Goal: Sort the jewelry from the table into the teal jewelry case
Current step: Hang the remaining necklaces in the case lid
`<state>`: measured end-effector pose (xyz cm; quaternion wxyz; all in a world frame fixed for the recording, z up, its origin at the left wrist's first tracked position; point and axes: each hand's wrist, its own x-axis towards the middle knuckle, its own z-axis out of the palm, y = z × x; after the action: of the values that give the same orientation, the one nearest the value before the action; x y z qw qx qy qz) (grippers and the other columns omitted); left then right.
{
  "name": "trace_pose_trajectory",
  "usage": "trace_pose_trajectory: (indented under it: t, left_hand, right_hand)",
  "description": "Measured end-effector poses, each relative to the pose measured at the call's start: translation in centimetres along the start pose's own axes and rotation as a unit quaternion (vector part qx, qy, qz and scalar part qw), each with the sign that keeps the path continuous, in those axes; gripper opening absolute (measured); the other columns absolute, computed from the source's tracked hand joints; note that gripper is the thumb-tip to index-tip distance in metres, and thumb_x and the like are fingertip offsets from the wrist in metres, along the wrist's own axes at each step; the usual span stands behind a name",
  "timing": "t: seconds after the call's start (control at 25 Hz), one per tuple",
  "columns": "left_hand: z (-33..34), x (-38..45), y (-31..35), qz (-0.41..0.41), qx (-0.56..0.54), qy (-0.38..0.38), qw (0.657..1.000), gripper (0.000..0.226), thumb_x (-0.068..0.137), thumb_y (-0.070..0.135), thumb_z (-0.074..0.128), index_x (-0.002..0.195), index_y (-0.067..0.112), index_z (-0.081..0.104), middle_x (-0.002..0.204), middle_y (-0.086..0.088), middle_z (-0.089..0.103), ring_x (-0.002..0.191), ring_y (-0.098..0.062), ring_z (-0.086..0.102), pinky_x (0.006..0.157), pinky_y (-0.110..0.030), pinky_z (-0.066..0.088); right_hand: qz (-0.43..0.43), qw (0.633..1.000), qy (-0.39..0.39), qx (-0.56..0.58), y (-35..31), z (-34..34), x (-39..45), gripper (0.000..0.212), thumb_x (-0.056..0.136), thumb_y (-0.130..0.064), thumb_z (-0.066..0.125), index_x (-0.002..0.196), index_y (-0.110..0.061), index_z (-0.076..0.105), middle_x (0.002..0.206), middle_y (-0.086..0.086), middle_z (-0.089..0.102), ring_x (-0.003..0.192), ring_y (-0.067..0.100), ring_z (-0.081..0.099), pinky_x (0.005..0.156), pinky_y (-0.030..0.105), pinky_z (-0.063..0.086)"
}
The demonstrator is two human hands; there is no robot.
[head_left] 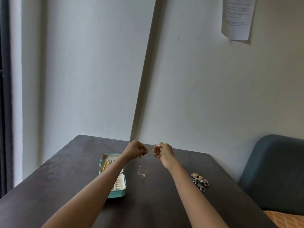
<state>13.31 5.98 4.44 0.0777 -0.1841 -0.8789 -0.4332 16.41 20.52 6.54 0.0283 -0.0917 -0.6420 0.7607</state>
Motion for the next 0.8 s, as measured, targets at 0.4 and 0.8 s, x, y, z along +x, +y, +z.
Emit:
trace_pose_trajectory:
  t: [0.4, 0.8]
  left_hand:
    - [-0.5, -2.1, 1.7, -0.092, -0.441, -0.05, 0.891, 0.024, 0.094, 0.01, 0.036, 0.077, 0.01, 0.053, 0.063, -0.002, 0.059, 0.06, -0.017, 0.058, 0.074, -0.031, 0.049]
    - [-0.6, -2.3, 3.0, -0.061, -0.248, -0.084, 0.963, 0.03, 0.096, 0.018, 0.041, 0.071, 0.014, 0.057, 0.055, 0.003, 0.035, 0.047, -0.008, 0.026, 0.046, -0.02, 0.02]
  right_hand:
    - [-0.033, 0.997, -0.037, 0.051, 1.9, -1.2, -1.0, 0.031, 0.101, -0.013, 0.036, 0.07, -0.015, 0.033, 0.053, -0.003, 0.029, 0.035, 0.003, 0.023, 0.034, 0.016, 0.019]
    - [-0.051, 0.983, -0.165, -0.057, 2.0, -1.5, -2.5, 0.024, 0.096, -0.033, 0.049, 0.101, -0.011, 0.058, 0.064, -0.003, 0.043, 0.048, 0.005, 0.034, 0.045, 0.017, 0.028]
